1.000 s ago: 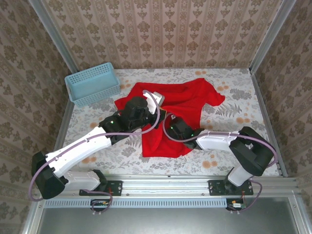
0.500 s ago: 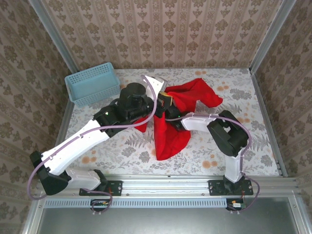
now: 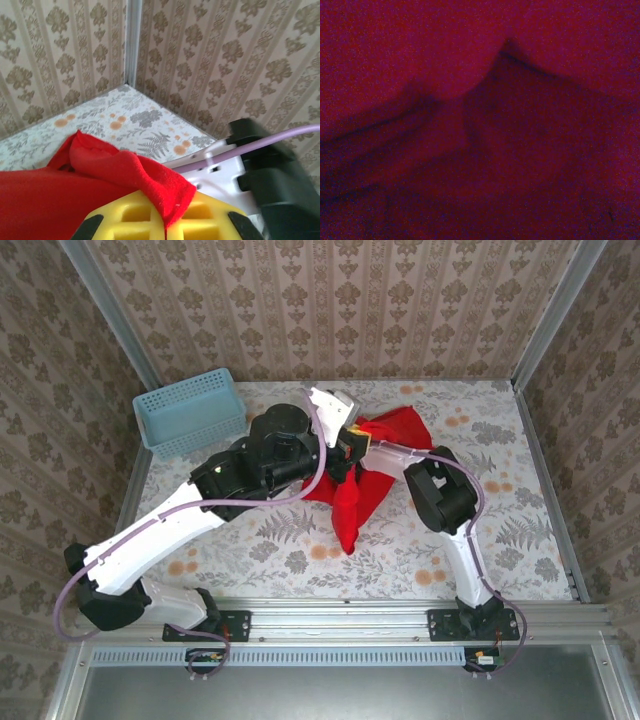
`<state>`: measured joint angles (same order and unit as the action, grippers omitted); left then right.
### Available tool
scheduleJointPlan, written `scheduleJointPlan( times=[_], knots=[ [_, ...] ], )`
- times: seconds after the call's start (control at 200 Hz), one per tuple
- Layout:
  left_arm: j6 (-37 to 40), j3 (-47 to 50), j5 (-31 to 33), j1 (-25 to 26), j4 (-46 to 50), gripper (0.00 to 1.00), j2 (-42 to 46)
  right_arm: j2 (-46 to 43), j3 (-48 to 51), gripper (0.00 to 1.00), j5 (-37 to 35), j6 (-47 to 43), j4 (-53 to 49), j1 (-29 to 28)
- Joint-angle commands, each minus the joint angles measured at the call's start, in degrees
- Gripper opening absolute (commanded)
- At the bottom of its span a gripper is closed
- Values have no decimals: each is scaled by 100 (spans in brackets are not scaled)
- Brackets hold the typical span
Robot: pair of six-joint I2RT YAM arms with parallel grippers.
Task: Fold the inside-out t-shirt
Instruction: Turn the T-shirt inside out at the center of the table.
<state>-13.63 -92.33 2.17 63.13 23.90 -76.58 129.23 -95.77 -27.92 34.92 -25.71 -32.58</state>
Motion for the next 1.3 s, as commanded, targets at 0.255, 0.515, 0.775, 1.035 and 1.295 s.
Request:
scheduleJointPlan(
  times=[0.255,0.515,0.775,1.035,1.295],
  knots=[
    [220,-615,369,191,-17,6,-64,1291,-2052,95,-56,364,-2498,180],
    [175,-726,908,-11,168,5,-85,1026,-1625,58,119,86,-2039,143],
    [-47,-750,934,-753,507,5,-146,-583,534,10,379,-899,191,-371],
    [-431,-866,806,-1986,1134,5,-560,-2420,2716,0,356,-1283,1676,-1087],
    [-1185,-67,405,-3571,1338,0,-1093,-4219,4366,0,-25,-1117,2103,-1547]
  ],
)
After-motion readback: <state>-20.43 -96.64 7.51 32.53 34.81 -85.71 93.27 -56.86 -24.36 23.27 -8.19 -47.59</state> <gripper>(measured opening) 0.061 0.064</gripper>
